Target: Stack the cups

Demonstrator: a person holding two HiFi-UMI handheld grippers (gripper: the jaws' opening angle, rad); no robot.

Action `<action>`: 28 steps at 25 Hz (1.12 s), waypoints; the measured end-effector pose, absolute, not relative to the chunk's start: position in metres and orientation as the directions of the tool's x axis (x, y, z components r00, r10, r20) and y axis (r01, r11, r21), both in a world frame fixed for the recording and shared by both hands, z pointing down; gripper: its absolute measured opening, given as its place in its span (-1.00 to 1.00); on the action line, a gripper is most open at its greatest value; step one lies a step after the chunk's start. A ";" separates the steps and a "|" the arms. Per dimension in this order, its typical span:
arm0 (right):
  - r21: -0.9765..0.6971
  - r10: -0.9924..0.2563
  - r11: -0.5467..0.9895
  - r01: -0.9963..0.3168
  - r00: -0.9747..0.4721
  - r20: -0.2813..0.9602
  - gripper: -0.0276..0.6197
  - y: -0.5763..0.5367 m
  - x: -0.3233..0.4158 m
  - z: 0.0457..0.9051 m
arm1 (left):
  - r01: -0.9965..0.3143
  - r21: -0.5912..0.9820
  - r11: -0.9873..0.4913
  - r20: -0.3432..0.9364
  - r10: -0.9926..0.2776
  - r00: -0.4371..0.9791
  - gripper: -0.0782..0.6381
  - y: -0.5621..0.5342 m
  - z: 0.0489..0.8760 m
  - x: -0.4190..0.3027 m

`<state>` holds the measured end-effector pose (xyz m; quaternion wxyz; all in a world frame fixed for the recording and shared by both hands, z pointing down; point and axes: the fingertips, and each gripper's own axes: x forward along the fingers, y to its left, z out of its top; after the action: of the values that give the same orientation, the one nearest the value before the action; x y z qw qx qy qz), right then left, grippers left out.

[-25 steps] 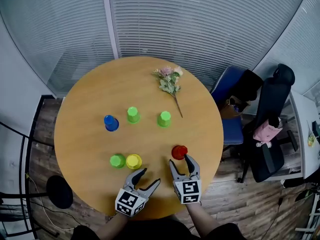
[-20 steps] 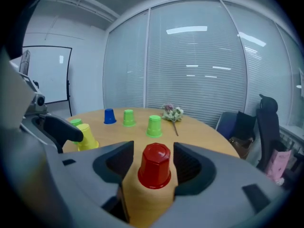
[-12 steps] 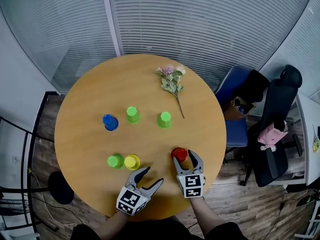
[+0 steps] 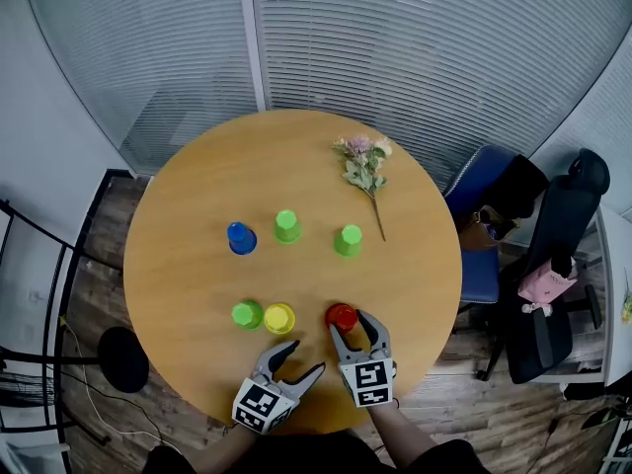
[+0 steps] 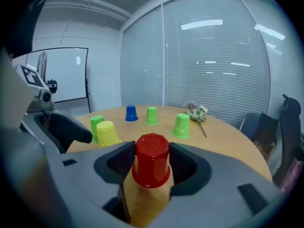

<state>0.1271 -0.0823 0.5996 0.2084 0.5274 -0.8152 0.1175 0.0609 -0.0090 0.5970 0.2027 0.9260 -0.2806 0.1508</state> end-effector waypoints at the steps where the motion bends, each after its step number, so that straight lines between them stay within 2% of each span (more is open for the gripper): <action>1: 0.026 -0.803 0.433 -0.901 -0.373 0.464 -0.20 -0.081 0.117 0.600 | -0.593 0.292 -0.750 0.393 -0.471 0.790 -0.03 -0.010 0.597 0.055; 8: 0.022 -0.764 0.504 -0.864 -0.434 0.477 -0.20 -0.081 0.072 0.608 | -0.664 0.277 -0.694 0.397 -0.547 0.737 -0.03 -0.019 0.594 0.009; 14: 0.061 -0.756 0.514 -0.855 -0.419 0.503 -0.20 -0.084 0.052 0.615 | -0.683 0.282 -0.674 0.402 -0.563 0.722 -0.03 -0.024 0.596 -0.020; 18: 0.026 -0.744 0.511 -0.859 -0.427 0.514 -0.16 -0.081 0.047 0.611 | -0.672 0.291 -0.681 0.394 -0.555 0.733 -0.03 -0.029 0.592 -0.030; 28: -0.020 -0.821 0.431 -0.902 -0.401 0.405 -0.11 -0.090 0.017 0.534 | -0.688 0.235 -0.687 0.339 -0.605 0.720 -0.03 -0.080 0.556 -0.095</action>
<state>0.0171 -0.0902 0.5336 0.1700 0.5200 -0.8286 0.1187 -0.0947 -0.0804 0.5561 0.1750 0.9108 -0.3548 0.1178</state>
